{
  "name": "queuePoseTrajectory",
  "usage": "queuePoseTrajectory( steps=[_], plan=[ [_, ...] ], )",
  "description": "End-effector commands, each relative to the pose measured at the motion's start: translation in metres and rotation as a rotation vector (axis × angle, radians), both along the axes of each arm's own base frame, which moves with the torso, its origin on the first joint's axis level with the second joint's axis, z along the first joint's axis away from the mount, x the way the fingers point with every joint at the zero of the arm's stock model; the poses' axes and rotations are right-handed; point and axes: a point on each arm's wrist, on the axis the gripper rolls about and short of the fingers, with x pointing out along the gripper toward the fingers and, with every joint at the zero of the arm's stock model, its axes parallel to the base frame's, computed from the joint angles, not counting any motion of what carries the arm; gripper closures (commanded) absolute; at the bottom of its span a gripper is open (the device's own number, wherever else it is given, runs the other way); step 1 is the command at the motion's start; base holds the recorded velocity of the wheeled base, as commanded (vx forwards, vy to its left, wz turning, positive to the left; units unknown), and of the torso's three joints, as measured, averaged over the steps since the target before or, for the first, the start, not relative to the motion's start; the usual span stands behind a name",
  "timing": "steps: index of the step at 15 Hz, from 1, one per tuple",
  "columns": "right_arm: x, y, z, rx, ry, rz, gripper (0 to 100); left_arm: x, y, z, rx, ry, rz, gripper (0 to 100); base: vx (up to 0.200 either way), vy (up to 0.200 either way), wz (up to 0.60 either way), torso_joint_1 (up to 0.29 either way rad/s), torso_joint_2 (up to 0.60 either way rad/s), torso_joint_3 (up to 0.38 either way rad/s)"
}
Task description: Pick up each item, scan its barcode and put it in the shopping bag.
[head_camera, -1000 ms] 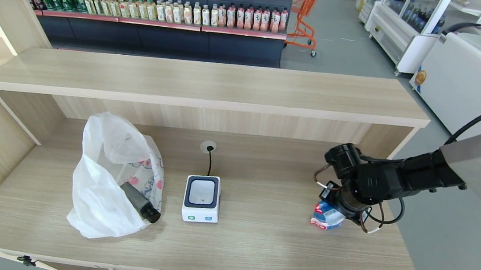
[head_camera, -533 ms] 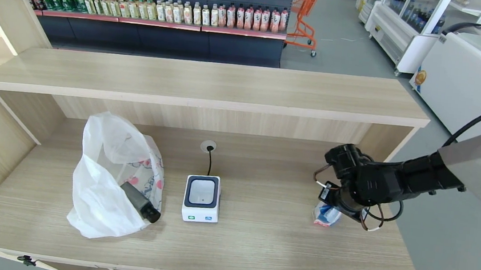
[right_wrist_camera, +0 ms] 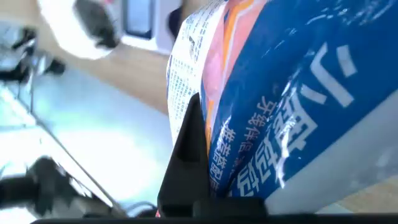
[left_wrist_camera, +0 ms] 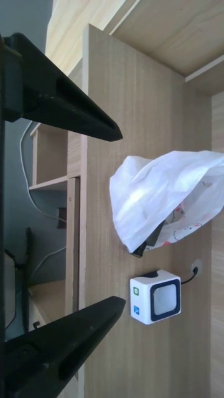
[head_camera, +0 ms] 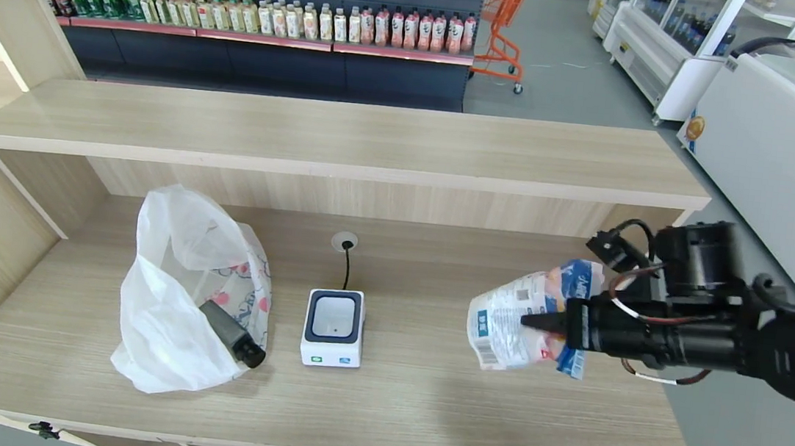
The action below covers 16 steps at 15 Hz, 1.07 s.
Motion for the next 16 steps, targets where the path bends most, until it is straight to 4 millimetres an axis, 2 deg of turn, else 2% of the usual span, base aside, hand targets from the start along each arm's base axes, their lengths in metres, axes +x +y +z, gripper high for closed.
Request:
queuePoseTrajectory(
  steps=[1,3,5,9,11,14,16],
  plan=[
    [-0.050,-0.036,0.003,0.040,-0.247,0.278,100,0.000,0.000,0.000,0.000,0.000,0.001,0,0.000,0.000,0.00,0.000,0.00,0.000],
    [-0.057,-0.037,0.005,0.068,-0.288,0.376,100,0.000,0.000,0.000,0.000,0.000,0.001,0,0.000,0.000,0.00,0.000,0.00,0.000],
    [-0.067,-0.027,0.017,0.121,-0.265,0.404,100,0.000,0.000,0.000,0.000,0.000,0.000,0,0.000,0.000,0.00,0.000,0.00,0.000],
    [-0.072,-0.011,0.030,0.187,-0.214,0.432,100,0.000,0.000,0.000,0.000,0.000,0.000,0,0.000,0.000,0.00,0.000,0.00,0.000],
    [-0.080,0.004,0.041,0.240,-0.147,0.406,100,0.000,0.000,0.000,0.000,0.000,0.001,0,0.000,0.000,0.00,0.000,0.00,0.000],
    [-0.089,0.022,0.039,0.230,-0.115,0.420,100,0.000,0.000,0.000,0.000,0.000,0.000,0,0.000,0.000,0.00,0.000,0.00,0.000],
    [-0.092,0.027,0.035,0.225,-0.101,0.438,100,0.000,0.000,0.000,0.000,0.000,0.000,0,0.000,0.000,0.00,0.000,0.00,0.000]
  ],
)
